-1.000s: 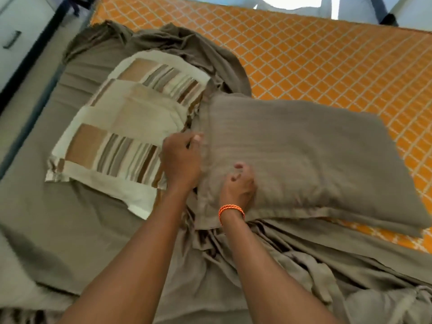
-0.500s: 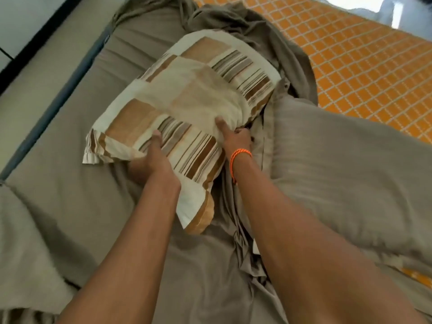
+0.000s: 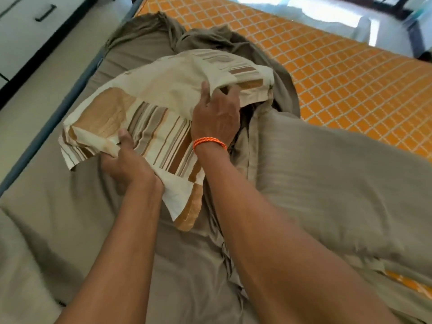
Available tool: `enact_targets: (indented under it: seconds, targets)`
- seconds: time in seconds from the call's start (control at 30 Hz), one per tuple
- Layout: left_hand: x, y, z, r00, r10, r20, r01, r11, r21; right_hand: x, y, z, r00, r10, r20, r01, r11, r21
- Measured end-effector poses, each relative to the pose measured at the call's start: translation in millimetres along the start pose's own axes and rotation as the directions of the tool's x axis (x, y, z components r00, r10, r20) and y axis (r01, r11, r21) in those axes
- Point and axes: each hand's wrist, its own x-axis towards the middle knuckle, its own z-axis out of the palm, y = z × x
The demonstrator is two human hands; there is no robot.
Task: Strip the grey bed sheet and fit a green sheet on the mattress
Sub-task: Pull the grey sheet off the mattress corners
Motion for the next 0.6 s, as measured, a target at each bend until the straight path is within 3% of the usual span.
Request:
enact_targets:
  seconds: [0.13,0.37,0.6]
  targets:
    - [-29,-15,14,0.997,0.033,0.066,-0.024,0.991,-0.134,18,11,-39,0.984,-0.122,-0.13,0.141,0.979,0.15]
    - [-121,-45,43,0.956,0.044,0.289,-0.005,0.991,-0.135,52,76,-137,0.946,-0.041,-0.32,0.124,0.961,0.245]
    - [-227,-83,73,0.82,-0.021,0.572,-0.049,0.993,0.108,54,186,-270,0.888,0.012,-0.46,0.061,0.988,0.144]
